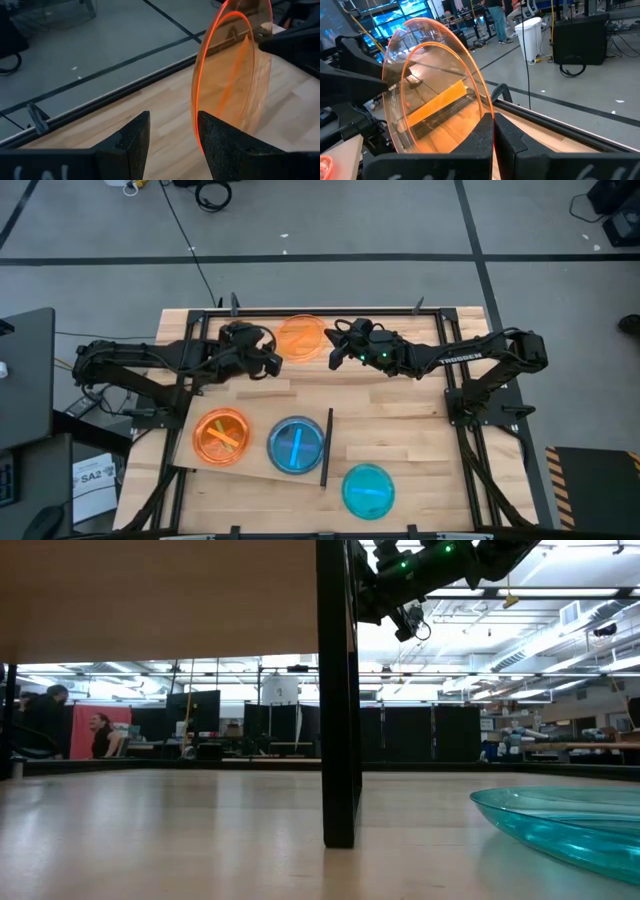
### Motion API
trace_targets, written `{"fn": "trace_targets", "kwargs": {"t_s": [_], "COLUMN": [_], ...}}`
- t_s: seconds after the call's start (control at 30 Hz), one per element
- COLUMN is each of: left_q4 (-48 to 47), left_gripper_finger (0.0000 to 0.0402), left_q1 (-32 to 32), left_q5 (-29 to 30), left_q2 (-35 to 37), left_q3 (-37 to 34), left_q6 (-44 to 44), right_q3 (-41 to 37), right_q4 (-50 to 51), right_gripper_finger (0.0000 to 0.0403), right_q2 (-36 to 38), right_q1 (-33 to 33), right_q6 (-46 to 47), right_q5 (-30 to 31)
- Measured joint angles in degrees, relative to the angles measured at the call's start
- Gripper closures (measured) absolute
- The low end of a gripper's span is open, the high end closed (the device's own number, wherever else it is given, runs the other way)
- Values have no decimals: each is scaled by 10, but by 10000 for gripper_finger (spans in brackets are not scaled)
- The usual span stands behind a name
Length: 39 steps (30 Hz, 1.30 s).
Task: Place and stack plates onto a shelf
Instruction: Stack the orange plate on top of the other orange plate on the shelf
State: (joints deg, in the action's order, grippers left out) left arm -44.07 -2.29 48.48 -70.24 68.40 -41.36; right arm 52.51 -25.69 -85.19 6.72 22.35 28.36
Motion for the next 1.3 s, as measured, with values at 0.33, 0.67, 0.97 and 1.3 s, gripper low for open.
{"fn": "trace_targets", "kwargs": {"t_s": [0.33,0.67,0.97,1.3], "left_q4": [5,11,11,11], "left_gripper_finger": [230,264,317,361], "left_q1": [23,25,25,25], "left_q5": [-42,-49,-49,-49], "left_q2": [-23,-35,-35,-35], "left_q3": [-1,0,0,0], "left_q6": [0,0,0,1], "right_q3": [0,0,0,0], "right_q4": [0,-4,-4,-4], "right_gripper_finger": [393,392,392,391], "right_q2": [0,0,0,0], "right_q1": [0,0,0,0], "right_q6": [0,0,0,0], "right_q5": [0,0,0,0]}}
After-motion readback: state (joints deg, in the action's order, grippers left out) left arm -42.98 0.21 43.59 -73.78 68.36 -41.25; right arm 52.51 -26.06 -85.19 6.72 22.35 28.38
